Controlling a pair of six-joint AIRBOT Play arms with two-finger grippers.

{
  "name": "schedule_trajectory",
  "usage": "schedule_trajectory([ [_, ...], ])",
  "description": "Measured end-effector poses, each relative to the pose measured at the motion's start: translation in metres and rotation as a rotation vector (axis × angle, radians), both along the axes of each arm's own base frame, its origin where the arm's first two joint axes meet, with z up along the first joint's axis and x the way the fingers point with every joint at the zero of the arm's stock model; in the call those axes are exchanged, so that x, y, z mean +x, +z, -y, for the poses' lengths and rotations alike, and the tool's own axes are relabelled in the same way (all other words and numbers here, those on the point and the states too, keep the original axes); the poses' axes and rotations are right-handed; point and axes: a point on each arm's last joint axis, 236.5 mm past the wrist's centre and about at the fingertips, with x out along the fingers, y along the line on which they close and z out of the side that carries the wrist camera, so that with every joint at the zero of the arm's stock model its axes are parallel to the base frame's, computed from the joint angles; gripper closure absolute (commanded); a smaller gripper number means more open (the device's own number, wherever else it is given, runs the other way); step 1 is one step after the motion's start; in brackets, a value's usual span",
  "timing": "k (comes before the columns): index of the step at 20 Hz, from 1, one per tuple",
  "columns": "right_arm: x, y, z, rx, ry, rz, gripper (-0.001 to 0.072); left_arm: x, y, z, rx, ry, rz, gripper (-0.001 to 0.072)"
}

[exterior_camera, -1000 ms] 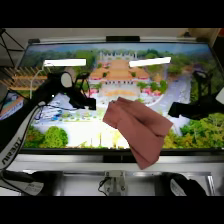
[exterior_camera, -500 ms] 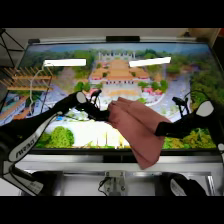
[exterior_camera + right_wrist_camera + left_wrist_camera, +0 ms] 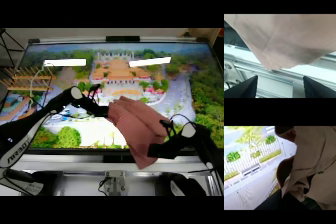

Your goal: Fold the shirts.

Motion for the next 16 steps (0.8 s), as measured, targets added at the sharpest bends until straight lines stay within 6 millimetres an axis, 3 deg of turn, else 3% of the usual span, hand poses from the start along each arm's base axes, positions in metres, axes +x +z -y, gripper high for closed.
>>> schedule_trajectory([
  [3,-0.014,-0.016,-0.014,-0.002,0.01,-0.008,0.003,-0.005,0.014,-0.001,-0.008,-0.019,0.011,0.0672],
  [9,-0.012,-0.036,-0.03,-0.048,-0.027,0.054,0.0036,-0.009,0.032,-0.002,-0.021,-0.035,0.03,0.0672],
  [11,-0.008,-0.039,-0.035,-0.054,-0.04,0.077,0.0191,-0.01,0.034,-0.002,-0.022,-0.038,0.031,0.0672],
  [13,-0.008,-0.04,-0.039,-0.06,-0.045,0.088,0.0271,-0.01,0.035,-0.002,-0.023,-0.038,0.033,0.0672],
  [14,-0.008,-0.041,-0.042,-0.061,-0.043,0.093,0.051,-0.01,0.035,-0.002,-0.023,-0.038,0.034,0.0672],
  [15,-0.008,-0.041,-0.043,-0.061,-0.047,0.097,0.0629,-0.01,0.035,-0.002,-0.024,-0.038,0.034,0.0672],
  [16,-0.008,-0.041,-0.044,-0.063,-0.05,0.1,0.0664,-0.01,0.035,-0.002,-0.024,-0.039,0.034,0.0672],
])
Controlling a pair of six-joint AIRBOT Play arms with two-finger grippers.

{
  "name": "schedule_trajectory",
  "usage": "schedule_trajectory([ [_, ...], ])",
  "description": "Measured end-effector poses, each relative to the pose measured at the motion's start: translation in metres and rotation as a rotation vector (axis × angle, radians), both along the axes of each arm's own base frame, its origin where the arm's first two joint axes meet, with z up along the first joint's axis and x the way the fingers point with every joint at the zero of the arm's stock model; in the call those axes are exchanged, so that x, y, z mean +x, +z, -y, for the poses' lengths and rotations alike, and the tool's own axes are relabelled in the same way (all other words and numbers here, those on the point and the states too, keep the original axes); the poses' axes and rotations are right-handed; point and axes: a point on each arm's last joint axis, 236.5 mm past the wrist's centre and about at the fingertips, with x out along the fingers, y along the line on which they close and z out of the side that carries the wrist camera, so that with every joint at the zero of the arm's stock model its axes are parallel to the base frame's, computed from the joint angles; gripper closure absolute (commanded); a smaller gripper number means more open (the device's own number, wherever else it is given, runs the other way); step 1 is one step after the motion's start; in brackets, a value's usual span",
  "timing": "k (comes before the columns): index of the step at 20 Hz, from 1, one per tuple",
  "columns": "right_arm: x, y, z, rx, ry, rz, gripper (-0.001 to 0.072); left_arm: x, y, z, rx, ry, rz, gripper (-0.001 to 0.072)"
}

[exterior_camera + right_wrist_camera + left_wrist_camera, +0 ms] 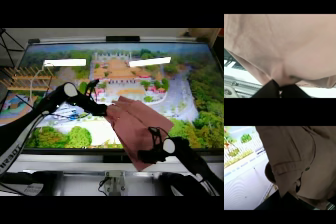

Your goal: Fold the shirts.

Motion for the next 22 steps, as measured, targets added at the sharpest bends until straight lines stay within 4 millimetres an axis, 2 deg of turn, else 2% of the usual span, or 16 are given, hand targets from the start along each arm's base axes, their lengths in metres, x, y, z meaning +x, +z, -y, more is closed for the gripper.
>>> schedule_trajectory([
  [3,0.004,0.004,-0.003,0.001,0.011,0.017,0.0665,0.001,0.002,-0.003,0.003,0.002,0.004,0.0673],
  [5,0.015,0.016,-0.005,0.005,0.05,0.056,0.0665,0.009,0.012,-0.009,-0.005,0.019,0.028,0.0673],
  [6,0.023,0.026,-0.006,0.002,0.091,0.083,0.0665,0.015,0.022,-0.012,-0.014,0.028,0.049,0.0673],
  [8,0.048,0.056,-0.004,-0.02,0.177,0.174,0.0665,0.033,0.061,-0.021,-0.05,0.052,0.14,0.0673],
  [9,0.067,0.08,-0.002,-0.041,0.218,0.245,0.0665,0.041,0.088,-0.026,-0.071,0.062,0.196,0.0673],
  [11,0.111,0.14,0.002,-0.089,0.268,0.428,0.0665,0.056,0.163,-0.038,-0.132,0.088,0.359,0.0673],
  [13,0.157,0.226,0.011,-0.143,0.266,0.678,0.0665,0.056,0.252,-0.052,-0.2,0.116,0.551,0.0673],
  [15,0.185,0.322,0.021,-0.17,0.218,0.934,0.0665,0.035,0.345,-0.067,-0.277,0.137,0.749,0.0673],
  [16,0.19,0.369,0.027,-0.167,0.186,1.05,0.0665,0.017,0.387,-0.074,-0.319,0.148,0.837,0.0673],
  [17,0.19,0.411,0.032,-0.159,0.159,1.153,0.0665,-0.002,0.419,-0.08,-0.351,0.16,0.9,0.0673],
  [18,0.186,0.442,0.037,-0.148,0.132,1.228,0.0665,-0.022,0.446,-0.088,-0.38,0.17,0.954,0.0673],
  [19,0.179,0.47,0.04,-0.13,0.11,1.292,0.0665,-0.04,0.464,-0.093,-0.401,0.174,0.988,0.0673],
  [20,0.171,0.489,0.043,-0.114,0.099,1.336,0.0665,-0.059,0.476,-0.099,-0.413,0.177,1.005,0.0673],
  [22,0.155,0.514,0.049,-0.086,0.079,1.389,0.0665,-0.086,0.481,-0.108,-0.4,0.182,0.99,0.0673],
])
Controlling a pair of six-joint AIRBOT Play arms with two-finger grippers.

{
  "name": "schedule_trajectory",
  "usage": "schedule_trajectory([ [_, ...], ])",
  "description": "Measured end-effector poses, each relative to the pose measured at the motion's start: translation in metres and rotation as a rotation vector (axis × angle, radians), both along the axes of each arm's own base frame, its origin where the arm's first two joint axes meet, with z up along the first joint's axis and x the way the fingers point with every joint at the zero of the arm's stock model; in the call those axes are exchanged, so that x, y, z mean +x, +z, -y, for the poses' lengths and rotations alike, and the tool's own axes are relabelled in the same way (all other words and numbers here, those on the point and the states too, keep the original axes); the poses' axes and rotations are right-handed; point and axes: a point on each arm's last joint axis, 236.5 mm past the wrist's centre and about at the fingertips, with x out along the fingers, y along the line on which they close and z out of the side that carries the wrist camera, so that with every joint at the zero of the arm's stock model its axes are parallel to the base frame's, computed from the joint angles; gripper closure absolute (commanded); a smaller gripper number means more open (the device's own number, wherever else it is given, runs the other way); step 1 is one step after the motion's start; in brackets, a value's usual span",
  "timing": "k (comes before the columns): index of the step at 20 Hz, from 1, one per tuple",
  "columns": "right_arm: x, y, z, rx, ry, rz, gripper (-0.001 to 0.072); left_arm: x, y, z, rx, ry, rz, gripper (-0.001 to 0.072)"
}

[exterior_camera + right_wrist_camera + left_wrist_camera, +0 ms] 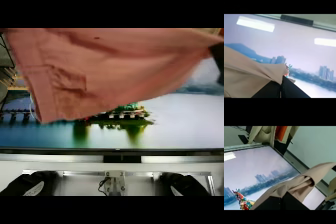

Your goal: Fold the shirts.

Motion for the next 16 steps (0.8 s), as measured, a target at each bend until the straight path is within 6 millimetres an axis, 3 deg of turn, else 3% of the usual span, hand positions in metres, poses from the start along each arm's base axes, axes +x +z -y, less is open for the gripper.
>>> schedule_trajectory([
  [2,-0.015,0.008,0.004,0.016,0.01,0.005,0.0665,-0.017,-0.012,-0.007,0.039,0.006,-0.06,0.0673],
  [4,-0.024,0.005,0.008,0.012,0.008,-0.019,0.0665,-0.024,-0.037,-0.011,0.086,0.009,-0.154,0.0673],
  [6,-0.022,-0.012,0.007,-0.016,0.002,-0.093,0.0665,-0.018,-0.072,-0.013,0.134,0.019,-0.267,0.0673],
  [8,-0.009,-0.04,0.004,-0.068,-0.015,-0.206,0.0664,-0.004,-0.122,-0.013,0.191,0.028,-0.41,0.0673],
  [12,0.05,-0.119,-0.008,-0.223,-0.064,-0.439,0.0665,0.037,-0.241,-0.011,0.288,0.061,-0.698,0.0672],
  [16,0.146,-0.215,-0.031,-0.278,-0.07,-0.582,0.0654,0.1,-0.335,-0.019,0.299,0.15,-0.861,0.0672],
])
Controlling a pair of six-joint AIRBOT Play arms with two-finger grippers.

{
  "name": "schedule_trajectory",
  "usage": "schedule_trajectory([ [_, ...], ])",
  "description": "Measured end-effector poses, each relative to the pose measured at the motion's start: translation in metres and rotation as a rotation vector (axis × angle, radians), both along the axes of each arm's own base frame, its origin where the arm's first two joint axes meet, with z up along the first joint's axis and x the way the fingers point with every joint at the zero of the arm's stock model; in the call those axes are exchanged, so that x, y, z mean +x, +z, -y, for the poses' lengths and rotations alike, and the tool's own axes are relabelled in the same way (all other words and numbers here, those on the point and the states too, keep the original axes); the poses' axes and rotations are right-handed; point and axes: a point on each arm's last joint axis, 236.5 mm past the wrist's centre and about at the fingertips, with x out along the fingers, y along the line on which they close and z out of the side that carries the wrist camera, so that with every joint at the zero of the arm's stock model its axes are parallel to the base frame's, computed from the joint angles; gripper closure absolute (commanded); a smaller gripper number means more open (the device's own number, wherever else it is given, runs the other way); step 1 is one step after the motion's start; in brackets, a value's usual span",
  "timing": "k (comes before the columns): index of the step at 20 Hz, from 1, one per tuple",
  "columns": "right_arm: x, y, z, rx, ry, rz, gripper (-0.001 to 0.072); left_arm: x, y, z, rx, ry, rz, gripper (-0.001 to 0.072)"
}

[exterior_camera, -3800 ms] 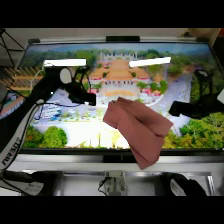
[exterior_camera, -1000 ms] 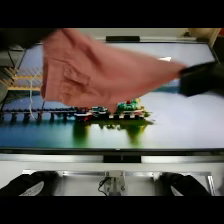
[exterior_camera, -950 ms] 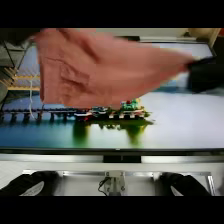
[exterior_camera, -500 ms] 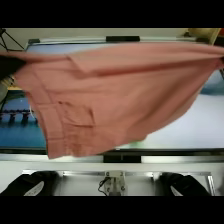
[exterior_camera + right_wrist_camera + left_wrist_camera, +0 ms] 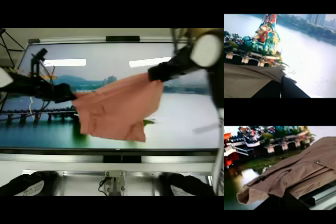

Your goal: Fold the shirts.

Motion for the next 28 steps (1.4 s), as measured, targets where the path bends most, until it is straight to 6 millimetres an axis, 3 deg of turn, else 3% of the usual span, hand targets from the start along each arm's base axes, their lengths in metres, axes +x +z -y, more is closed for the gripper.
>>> schedule_trajectory([
  [1,0.022,-0.024,-0.006,0.024,0.0,-0.023,0.0632,0.018,-0.019,-0.004,0.0,0.033,-0.015,0.0665],
  [2,0.044,-0.048,-0.012,0.065,-0.007,-0.041,0.0438,0.038,-0.037,-0.006,-0.012,0.069,-0.027,0.0575],
  [3,0.062,-0.067,-0.014,0.107,-0.019,-0.049,0.0095,0.054,-0.052,-0.009,-0.027,0.098,-0.035,0.0292],
  [4,0.078,-0.085,-0.018,0.17,-0.036,-0.064,0.0057,0.07,-0.067,-0.011,-0.057,0.131,-0.043,0.0038],
  [6,0.097,-0.111,-0.029,0.299,-0.056,-0.101,0.0057,0.093,-0.083,-0.01,-0.124,0.165,-0.043,0.0032],
  [8,0.104,-0.123,-0.028,0.374,-0.061,-0.131,0.0059,0.109,-0.093,-0.024,-0.152,0.192,-0.03,0.0048],
  [9,0.104,-0.128,-0.02,0.372,-0.06,-0.149,0.0059,0.113,-0.095,-0.034,-0.164,0.204,-0.033,0.0153],
  [10,0.098,-0.133,-0.011,0.37,-0.057,-0.188,0.006,0.11,-0.099,-0.044,-0.16,0.196,-0.054,0.0308],
  [11,0.088,-0.139,-0.003,0.355,-0.051,-0.236,0.0062,0.101,-0.105,-0.054,-0.151,0.176,-0.096,0.035],
  [13,0.06,-0.157,0.018,0.325,-0.054,-0.369,0.0106,0.069,-0.125,-0.074,-0.089,0.124,-0.211,0.0349],
  [14,0.045,-0.165,0.028,0.316,-0.066,-0.427,0.0106,0.051,-0.136,-0.081,-0.051,0.098,-0.264,0.0298],
  [15,0.028,-0.173,0.035,0.315,-0.076,-0.484,0.0104,0.029,-0.145,-0.082,-0.031,0.069,-0.322,0.0183],
  [16,0.008,-0.181,0.034,0.329,-0.074,-0.543,0.0073,0.012,-0.153,-0.081,-0.015,0.049,-0.361,0.0152],
  [17,-0.013,-0.19,0.035,0.333,-0.075,-0.598,0.0024,-0.005,-0.162,-0.078,-0.007,0.032,-0.392,0.0152],
  [19,-0.047,-0.206,0.038,0.34,-0.087,-0.674,0.0024,-0.026,-0.177,-0.065,-0.016,0.012,-0.414,0.0152],
  [21,-0.075,-0.221,0.034,0.362,-0.092,-0.733,0.0024,-0.04,-0.191,-0.052,-0.022,-0.002,-0.425,0.0156],
  [23,-0.096,-0.235,0.031,0.38,-0.104,-0.78,0.0024,-0.041,-0.201,-0.04,-0.029,-0.001,-0.406,0.0158],
  [27,-0.11,-0.25,0.021,0.437,-0.129,-0.798,0.0024,-0.039,-0.216,-0.021,-0.035,0.004,-0.387,0.0164],
  [28,-0.113,-0.254,0.019,0.447,-0.137,-0.804,0.0024,-0.037,-0.22,-0.021,-0.032,0.011,-0.385,0.0199],
])
